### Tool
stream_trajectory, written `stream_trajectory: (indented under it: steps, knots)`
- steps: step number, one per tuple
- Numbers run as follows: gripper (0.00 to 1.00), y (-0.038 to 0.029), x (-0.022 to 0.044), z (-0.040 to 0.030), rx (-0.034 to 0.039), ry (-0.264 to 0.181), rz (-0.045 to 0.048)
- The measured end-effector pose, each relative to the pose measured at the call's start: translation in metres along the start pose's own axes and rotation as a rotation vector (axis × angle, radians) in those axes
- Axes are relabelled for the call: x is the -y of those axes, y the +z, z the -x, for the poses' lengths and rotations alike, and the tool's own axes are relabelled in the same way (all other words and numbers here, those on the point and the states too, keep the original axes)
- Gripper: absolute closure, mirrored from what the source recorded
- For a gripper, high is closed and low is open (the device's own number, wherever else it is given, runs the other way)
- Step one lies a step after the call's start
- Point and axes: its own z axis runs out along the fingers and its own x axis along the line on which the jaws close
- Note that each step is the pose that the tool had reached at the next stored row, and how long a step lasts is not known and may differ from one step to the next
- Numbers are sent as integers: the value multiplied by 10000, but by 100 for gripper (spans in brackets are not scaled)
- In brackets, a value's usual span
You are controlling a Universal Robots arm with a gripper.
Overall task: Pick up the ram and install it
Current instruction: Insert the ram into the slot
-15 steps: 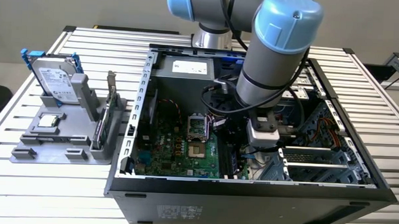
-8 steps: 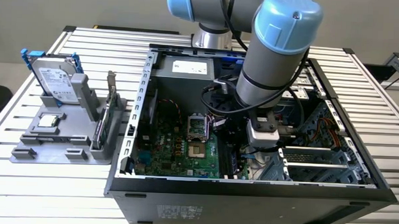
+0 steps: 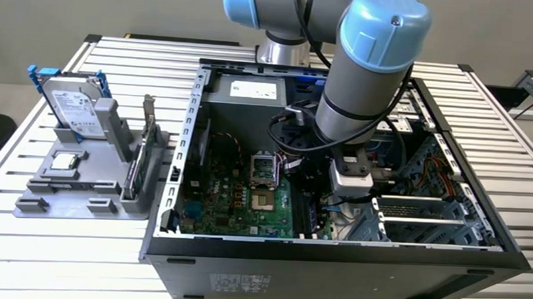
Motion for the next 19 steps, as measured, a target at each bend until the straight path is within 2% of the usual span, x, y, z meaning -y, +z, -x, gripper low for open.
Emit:
stream_trajectory:
  steps: [17,18,19]
  knots:
    - [100,10,-1,-1,-2,-1,6]
    - [0,11,-1,0,-2,-1,2]
    - [0,11,0,0,0,-1,0]
